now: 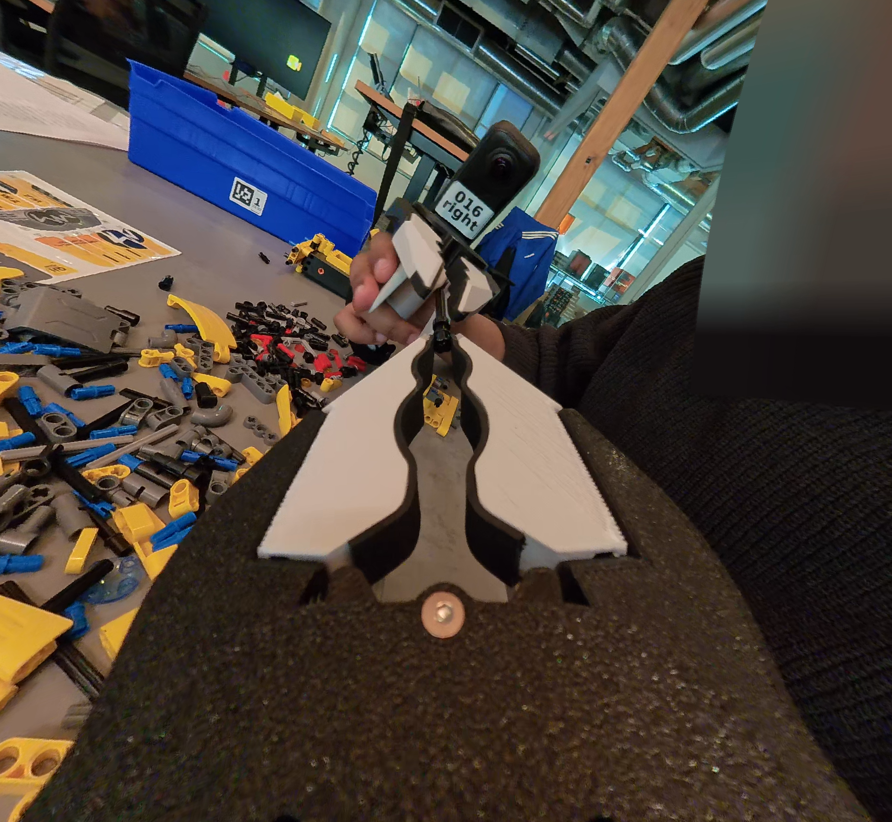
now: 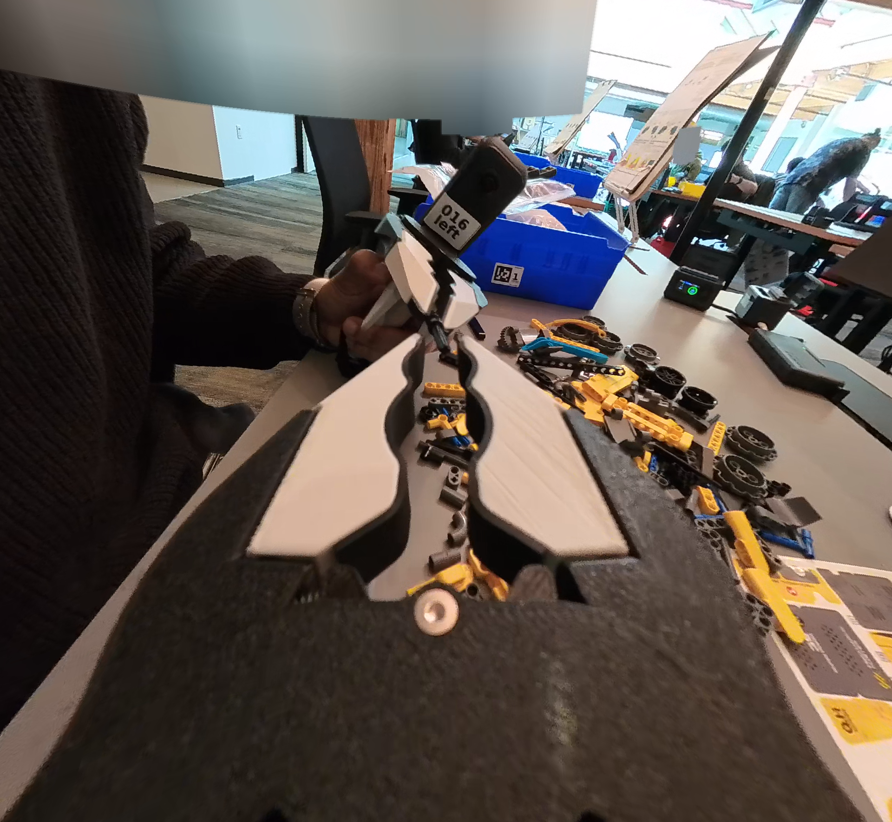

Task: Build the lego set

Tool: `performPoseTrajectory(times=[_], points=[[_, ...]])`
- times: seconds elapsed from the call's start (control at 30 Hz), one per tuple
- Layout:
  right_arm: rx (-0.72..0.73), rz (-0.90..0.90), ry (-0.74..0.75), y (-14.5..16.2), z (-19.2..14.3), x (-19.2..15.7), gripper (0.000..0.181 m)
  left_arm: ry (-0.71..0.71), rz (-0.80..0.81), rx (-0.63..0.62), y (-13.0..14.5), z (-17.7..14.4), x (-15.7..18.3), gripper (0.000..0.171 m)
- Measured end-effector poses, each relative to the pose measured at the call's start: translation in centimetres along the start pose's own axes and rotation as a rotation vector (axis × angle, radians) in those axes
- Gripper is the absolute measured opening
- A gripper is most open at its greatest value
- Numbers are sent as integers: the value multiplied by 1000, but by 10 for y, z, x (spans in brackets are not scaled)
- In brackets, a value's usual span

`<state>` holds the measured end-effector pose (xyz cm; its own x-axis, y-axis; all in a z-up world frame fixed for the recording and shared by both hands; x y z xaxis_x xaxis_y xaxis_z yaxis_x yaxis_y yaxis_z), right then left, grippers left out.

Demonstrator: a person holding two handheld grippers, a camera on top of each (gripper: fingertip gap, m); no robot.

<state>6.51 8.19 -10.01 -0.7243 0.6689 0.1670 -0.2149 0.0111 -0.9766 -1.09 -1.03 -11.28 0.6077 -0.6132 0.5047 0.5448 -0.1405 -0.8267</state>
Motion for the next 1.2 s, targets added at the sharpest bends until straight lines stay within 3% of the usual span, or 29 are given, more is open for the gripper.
performPoseTrajectory(times=[0.1,0.47,1.2], points=[[0,-7,-3,-1,-1,0,6,0,-3,-3,0,0,0,6],[-34,29,-35,3,-1,-2,4,17,-123,-43,6,-1,-5,5],[-104,57,-44,18,-3,1,4,-40,-165,-71,10,-1,-14,5]])
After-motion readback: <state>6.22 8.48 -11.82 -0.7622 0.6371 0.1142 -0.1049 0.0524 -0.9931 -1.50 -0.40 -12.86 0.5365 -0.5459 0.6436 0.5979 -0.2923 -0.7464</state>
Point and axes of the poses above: each gripper's, where its closed fingertips meet, z out along the fingers, y out of its underside, x = y × z across the jaws, the point moved 5 cm from there along -z, back along the fingers, and after that the axes turned 9 degrees about x, right-handed, at the moved point
